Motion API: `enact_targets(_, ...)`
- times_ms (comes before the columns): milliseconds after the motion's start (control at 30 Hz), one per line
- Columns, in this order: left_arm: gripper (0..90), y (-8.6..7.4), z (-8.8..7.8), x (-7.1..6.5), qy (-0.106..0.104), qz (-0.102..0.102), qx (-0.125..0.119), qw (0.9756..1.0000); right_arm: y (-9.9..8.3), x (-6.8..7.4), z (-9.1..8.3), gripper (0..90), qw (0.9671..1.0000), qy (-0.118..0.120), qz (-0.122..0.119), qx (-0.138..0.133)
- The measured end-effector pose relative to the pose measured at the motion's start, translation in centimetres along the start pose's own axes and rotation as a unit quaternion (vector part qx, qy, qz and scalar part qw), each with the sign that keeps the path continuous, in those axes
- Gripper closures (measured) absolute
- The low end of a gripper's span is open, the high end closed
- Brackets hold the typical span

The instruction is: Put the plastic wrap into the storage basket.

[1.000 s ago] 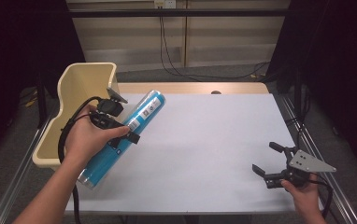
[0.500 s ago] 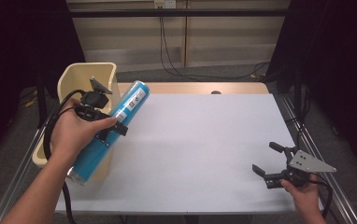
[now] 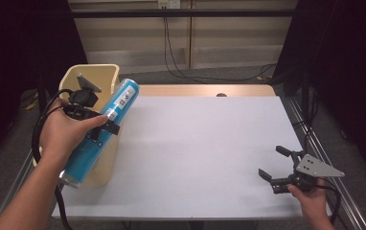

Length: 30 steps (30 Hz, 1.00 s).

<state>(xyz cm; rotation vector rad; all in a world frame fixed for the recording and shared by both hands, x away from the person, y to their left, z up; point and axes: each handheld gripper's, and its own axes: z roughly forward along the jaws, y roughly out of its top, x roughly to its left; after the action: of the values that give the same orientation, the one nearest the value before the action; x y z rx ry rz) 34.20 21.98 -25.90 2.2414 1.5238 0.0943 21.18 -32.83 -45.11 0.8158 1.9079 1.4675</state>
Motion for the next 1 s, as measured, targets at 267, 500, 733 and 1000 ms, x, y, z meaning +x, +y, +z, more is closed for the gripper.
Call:
enact_targets(267, 32.1, -0.3, -0.9, 1.3, 0.016, -0.022, -0.004, 0.9996, 0.0, 0.0, 0.0, 0.5, 1.0000, 0.002, 0.000, 0.000)
enact_targets(500, 32.2, -0.7, -1.3, 2.5, 0.028, -0.041, -0.012, 0.9987, 0.0, 0.1, 0.1, 0.5, 1.0000, 0.001, -0.001, 0.000)
enact_targets(733, 32.1, -1.1, -1.6, 3.3, 0.036, -0.051, -0.013, 0.9980, 0.0, 0.0, 0.0, 0.5, 1.0000, 0.001, -0.001, 0.000)
enact_targets(1000, 32.1, -1.3, -1.9, 4.2, 0.051, -0.066, -0.013, 0.9965, 0.0, 0.0, 0.0, 0.5, 1.0000, 0.001, -0.003, 0.001)
